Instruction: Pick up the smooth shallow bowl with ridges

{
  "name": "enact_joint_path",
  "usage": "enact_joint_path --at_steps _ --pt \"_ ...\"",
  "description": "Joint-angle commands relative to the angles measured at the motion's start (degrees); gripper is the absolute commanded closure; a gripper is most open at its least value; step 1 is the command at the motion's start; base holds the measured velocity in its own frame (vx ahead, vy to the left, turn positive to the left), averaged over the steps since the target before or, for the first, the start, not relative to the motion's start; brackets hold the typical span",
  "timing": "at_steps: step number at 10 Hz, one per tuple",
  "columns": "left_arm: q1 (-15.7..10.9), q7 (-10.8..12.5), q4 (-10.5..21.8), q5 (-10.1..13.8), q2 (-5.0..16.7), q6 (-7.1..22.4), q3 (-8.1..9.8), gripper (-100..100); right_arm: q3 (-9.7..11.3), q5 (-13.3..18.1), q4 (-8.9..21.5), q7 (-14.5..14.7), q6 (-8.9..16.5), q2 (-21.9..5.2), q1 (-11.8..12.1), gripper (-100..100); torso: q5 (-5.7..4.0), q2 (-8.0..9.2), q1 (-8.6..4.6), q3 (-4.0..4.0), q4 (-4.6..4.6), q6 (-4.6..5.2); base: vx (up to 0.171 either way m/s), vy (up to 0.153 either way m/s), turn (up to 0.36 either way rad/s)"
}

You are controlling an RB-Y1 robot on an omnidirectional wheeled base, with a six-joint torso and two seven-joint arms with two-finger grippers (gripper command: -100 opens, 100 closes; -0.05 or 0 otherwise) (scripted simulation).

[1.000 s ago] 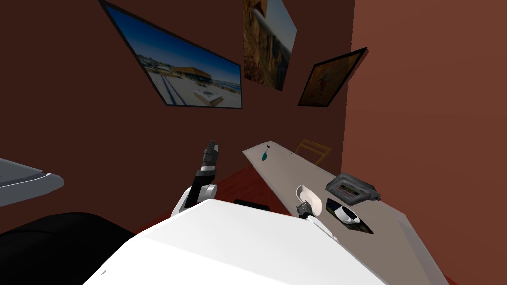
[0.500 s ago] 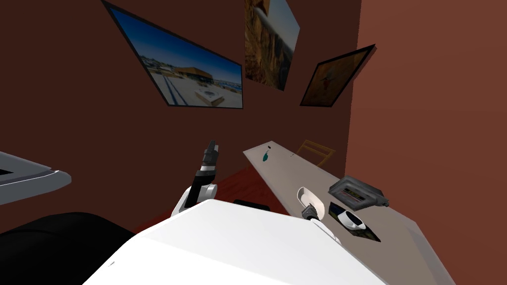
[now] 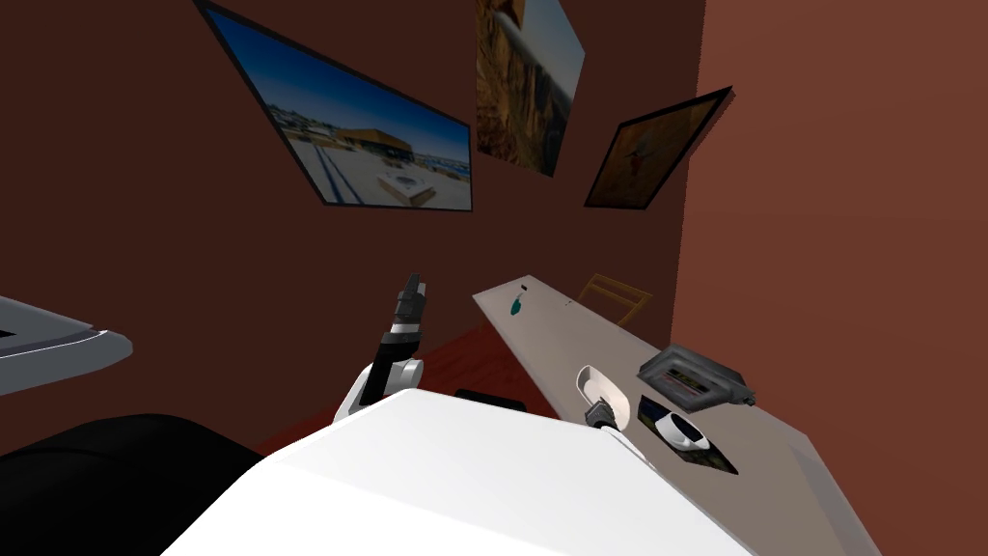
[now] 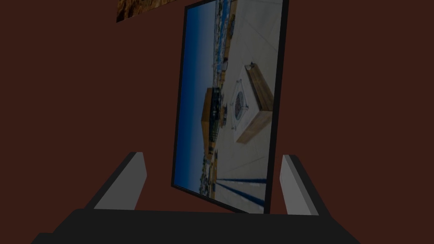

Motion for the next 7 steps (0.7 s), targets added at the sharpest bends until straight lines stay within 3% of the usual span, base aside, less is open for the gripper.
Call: enact_joint_path --at_steps 1,4,5,6,7 --pt "0.0 0.0 0.0 0.0 0.0 0.0 0.0 0 0.27 1.3 0.61 -0.21 1.57 1.89 -0.45 -100 0.0 0.0 0.0 0.0 0.0 0.0 0.02 -0.129 0.013" --pt "0.0 0.0 0.0 0.0 0.0 0.0 0.0 0 0.64 2.5 0.84 -0.29 3.48 4.17 -0.66 -100 0.0 -0.05 0.04 -0.03 -0.01 0.0 0.025 -0.086 0.012" --pt "0.0 0.0 0.0 0.0 0.0 0.0 0.0 0 0.63 1.02 -0.15 0.86 3.24 3.41 -0.26 -100 0.02 -0.08 0.09 -0.04 -0.01 0.0 0.015 -0.031 0.007" --pt "0.0 0.0 0.0 0.0 -0.01 0.0 -0.01 0 0.65 1.06 -0.16 0.89 3.43 3.51 -0.27 100 0.04 -0.03 0.21 -0.02 -0.01 0.0 0.003 -0.006 0.0" --pt "0.0 0.0 0.0 0.0 -0.01 0.0 -0.01 0 0.64 1.05 -0.16 0.89 3.41 3.49 -0.27 100 0.06 0.01 0.3 0.0 0.0 0.0 0.0 0.0 0.0"
